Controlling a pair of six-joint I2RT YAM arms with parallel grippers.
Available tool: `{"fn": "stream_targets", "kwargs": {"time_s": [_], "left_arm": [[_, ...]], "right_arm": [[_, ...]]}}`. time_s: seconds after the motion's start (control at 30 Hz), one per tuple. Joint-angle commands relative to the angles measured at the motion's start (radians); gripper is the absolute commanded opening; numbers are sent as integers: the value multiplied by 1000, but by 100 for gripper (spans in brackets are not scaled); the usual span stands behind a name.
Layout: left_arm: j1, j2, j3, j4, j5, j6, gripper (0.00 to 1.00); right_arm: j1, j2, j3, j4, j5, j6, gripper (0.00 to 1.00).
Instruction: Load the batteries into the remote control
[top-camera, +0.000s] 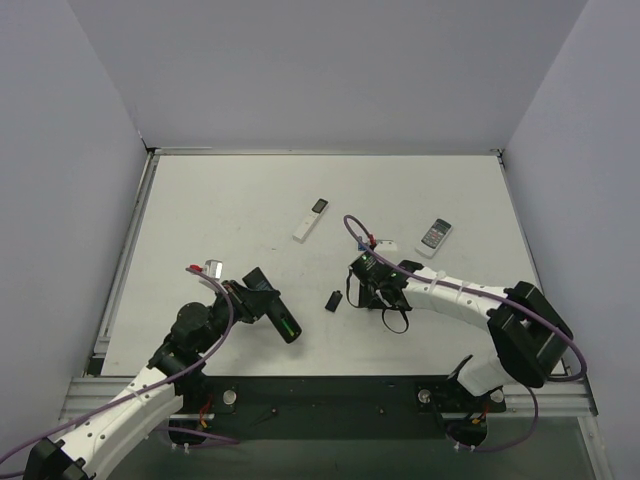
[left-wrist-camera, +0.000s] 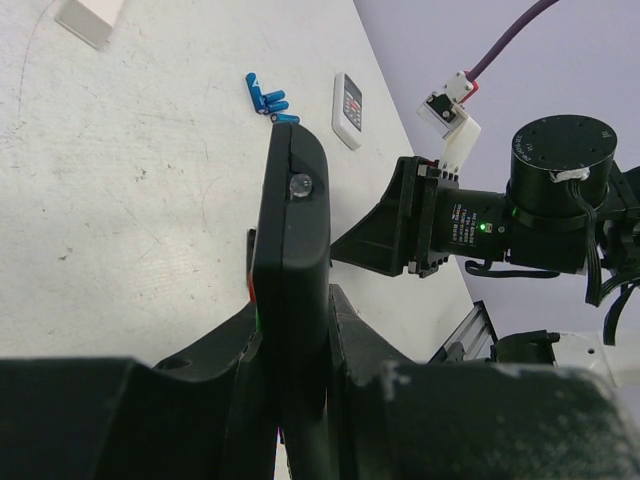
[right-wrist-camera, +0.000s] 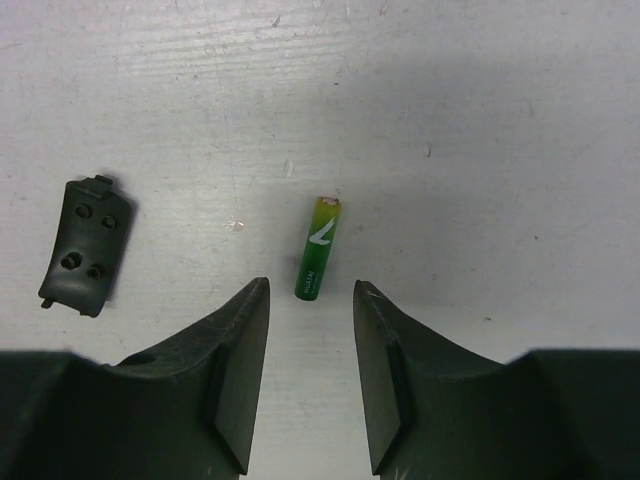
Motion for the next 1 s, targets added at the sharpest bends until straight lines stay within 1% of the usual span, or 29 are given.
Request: {"fn": "stream_targets", "kwargs": {"time_s": [0.0, 0.1, 0.2, 0.3, 0.4, 0.7, 0.73, 0.87, 0.97], "left_arm": [[6, -1, 10, 68, 0, -12, 0], [6, -1, 10, 71, 3, -15, 0], [6, -7, 8, 71, 3, -16, 0], [6, -10, 5, 68, 0, -19, 0], [6, -5, 5, 75, 2, -21, 0], [6, 13, 4, 98, 9, -33, 0], [6, 16, 4, 103, 11, -33, 0], [6, 19, 2, 109, 12, -41, 0], [6, 22, -6, 129, 17, -51, 0]], "right_arm": [[11, 36, 3, 16, 26, 37, 34], [13, 59, 3, 14, 25, 40, 34], [17, 63, -9, 7, 37, 46, 27], [19, 65, -17, 5, 36, 48, 26], [21, 71, -22, 2, 42, 45, 22], [22, 93, -32, 4, 54, 39, 16], [22, 91, -37, 4, 55, 37, 16], [24, 62, -48, -1, 59, 25, 6], [37, 7, -48, -9, 68, -24, 5]]}}
